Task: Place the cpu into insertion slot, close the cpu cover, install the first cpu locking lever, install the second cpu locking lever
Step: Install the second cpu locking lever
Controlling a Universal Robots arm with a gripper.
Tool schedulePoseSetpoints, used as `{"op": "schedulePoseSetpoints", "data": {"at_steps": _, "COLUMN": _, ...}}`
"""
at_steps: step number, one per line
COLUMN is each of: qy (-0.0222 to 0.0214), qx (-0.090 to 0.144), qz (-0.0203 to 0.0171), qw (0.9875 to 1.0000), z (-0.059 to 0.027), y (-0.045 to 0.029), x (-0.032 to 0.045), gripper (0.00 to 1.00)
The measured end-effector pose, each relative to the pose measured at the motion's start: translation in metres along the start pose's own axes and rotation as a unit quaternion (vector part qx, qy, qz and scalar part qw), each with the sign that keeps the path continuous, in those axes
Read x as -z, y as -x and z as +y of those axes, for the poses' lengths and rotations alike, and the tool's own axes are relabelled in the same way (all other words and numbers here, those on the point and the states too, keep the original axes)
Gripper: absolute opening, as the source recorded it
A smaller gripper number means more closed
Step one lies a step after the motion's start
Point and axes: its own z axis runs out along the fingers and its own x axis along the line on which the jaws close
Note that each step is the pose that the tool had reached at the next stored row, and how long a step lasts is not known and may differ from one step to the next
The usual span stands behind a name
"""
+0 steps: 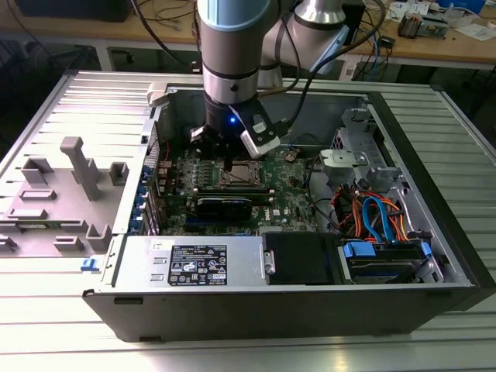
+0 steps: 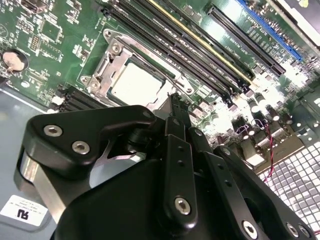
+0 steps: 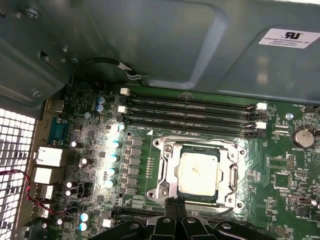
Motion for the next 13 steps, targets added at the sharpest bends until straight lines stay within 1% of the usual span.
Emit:
{"op": "schedulePoseSetpoints", "data": {"at_steps": 2, "qy": -0.0010, "qx": 0.000, "qz": 0.0009, "qw": 1.0000, "z": 0.0000, "y": 0.0019, "x": 0.0017, "gripper": 0.11}}
{"op": "schedulePoseSetpoints", "data": {"at_steps": 9, "qy": -0.0006, "qx": -0.001, "qz": 0.0062, "qw": 1.0000, "z": -0.0003, "y": 0.0048, "x": 0.0059, "gripper": 0.11}}
{"op": "schedulePoseSetpoints", "data": {"at_steps": 12, "qy": -0.0004, "qx": -0.001, "qz": 0.0079, "qw": 1.0000, "z": -0.0029, "y": 0.0051, "x": 0.0063, "gripper": 0.11}}
{"op": "schedulePoseSetpoints", "data": {"at_steps": 13, "qy": -0.0003, "qx": -0.001, "qz": 0.0086, "qw": 1.0000, "z": -0.0056, "y": 0.0050, "x": 0.0067, "gripper": 0.11}}
